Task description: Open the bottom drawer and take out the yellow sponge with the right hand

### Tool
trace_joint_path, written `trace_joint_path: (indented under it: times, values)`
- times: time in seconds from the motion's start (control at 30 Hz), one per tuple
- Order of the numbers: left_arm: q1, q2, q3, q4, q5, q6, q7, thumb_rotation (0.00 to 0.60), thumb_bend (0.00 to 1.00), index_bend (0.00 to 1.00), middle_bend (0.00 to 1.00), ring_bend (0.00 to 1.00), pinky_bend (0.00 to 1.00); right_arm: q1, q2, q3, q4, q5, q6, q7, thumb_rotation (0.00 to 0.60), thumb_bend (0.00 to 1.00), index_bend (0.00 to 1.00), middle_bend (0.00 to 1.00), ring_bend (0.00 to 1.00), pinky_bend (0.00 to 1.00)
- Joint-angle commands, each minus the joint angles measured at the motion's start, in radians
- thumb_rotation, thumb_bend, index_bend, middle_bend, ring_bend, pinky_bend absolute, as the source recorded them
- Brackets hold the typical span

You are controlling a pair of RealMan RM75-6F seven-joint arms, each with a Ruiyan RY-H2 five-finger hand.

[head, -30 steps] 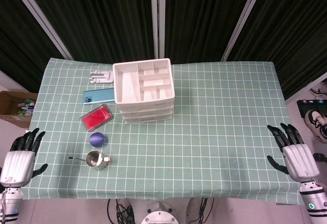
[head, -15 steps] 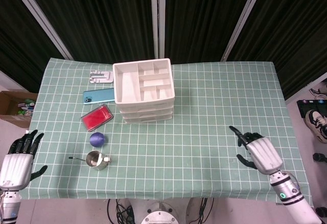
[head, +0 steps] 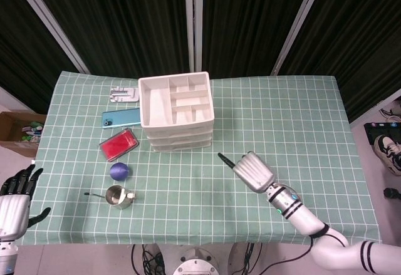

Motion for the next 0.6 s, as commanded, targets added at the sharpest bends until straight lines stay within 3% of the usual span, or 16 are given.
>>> trace_joint_path:
  times: [0.03,0.37,0.6]
  values:
    - [0.0,-0.004,-0.004,0.011,0.0,0.003,-0.014,0.6,0.0,0.13,0.08,0.11,0.19,0.135,-0.153,0.03,0.107,0.134,-0.067,-0.205,0.6,0.31,0.15,0.84,0.8,0.86]
    - [0.004,-0.009,-0.012,0.04,0.003,0.012,-0.064,0.6,0.0,0.13,0.08,0.11,0.19,0.292,-0.355,0.005,0.344,0.233,-0.076,-0.401,0.6,0.39,0.2,0.89,0.86,0.93]
    - [0.013,-0.014,-0.014,0.061,0.0,0.023,-0.1,0.6,0.0,0.13,0.08,0.11,0.19,0.352,-0.435,-0.012,0.452,0.264,-0.067,-0.432,0.6,0.43,0.22,0.89,0.87,0.94]
